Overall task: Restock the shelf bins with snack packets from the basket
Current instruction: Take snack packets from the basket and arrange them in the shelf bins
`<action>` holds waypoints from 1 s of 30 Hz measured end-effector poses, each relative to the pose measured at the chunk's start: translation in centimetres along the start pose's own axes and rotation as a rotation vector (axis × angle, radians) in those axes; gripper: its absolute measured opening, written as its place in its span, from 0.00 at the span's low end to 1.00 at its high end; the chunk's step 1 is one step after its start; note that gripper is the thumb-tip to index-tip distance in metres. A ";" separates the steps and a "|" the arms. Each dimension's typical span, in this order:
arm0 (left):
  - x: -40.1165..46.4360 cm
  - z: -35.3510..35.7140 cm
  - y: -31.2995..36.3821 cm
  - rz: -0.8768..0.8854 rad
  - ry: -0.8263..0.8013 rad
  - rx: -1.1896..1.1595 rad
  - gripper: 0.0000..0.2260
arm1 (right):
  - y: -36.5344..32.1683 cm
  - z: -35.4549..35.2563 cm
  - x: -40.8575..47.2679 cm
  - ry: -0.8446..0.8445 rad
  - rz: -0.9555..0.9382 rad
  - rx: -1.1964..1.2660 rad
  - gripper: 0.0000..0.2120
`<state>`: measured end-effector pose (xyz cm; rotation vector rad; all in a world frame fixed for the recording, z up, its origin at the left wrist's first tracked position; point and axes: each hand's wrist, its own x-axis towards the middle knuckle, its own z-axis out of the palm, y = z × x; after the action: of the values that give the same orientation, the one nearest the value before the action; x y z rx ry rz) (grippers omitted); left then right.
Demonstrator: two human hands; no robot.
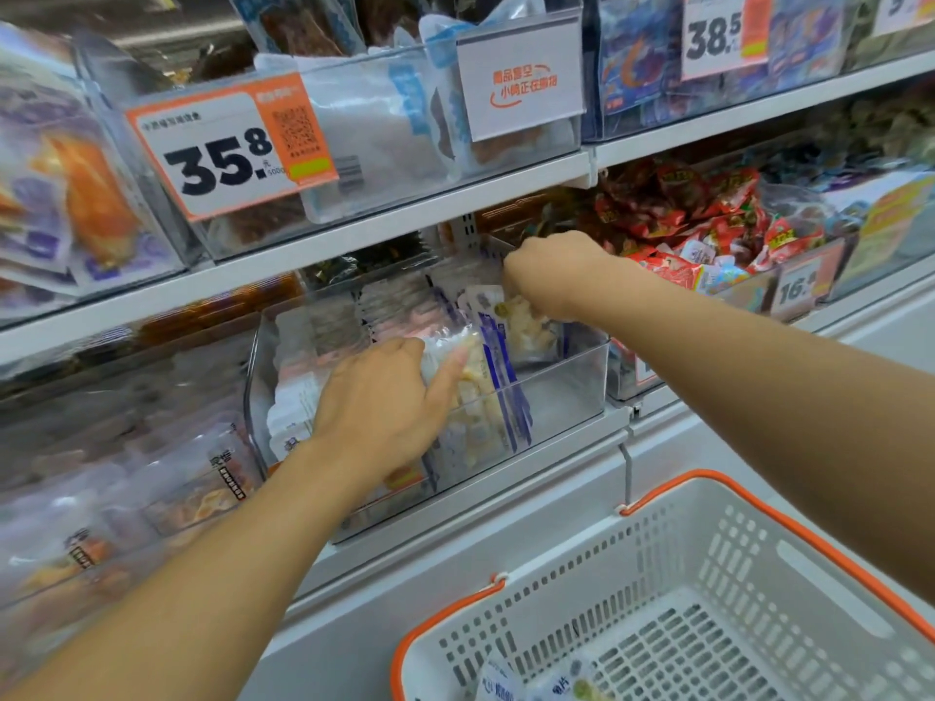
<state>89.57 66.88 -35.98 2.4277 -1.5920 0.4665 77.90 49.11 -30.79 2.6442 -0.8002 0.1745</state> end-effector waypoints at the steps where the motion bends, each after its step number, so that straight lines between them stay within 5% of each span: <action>1: 0.3 -0.2 -0.1 -0.010 0.005 -0.060 0.26 | 0.3 0.5 0.2 0.009 -0.018 -0.015 0.15; 7: 2.1 -0.2 0.3 0.024 -0.100 -0.172 0.17 | 0.5 2.7 1.3 0.099 -0.092 -0.074 0.14; 14: 2.4 0.6 0.6 0.020 -0.059 -0.116 0.19 | -0.3 3.4 1.3 0.261 -0.040 -0.039 0.13; 25: 1.7 0.4 0.8 0.010 0.011 -0.088 0.21 | -1.6 3.5 1.1 0.172 0.115 0.267 0.13; 30: 1.5 0.3 0.9 0.012 0.021 -0.090 0.21 | -1.1 4.7 1.1 0.013 0.070 0.461 0.26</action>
<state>89.40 65.12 -35.67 2.3410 -1.5850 0.4117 79.50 47.54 -35.20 3.0359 -0.9432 0.4413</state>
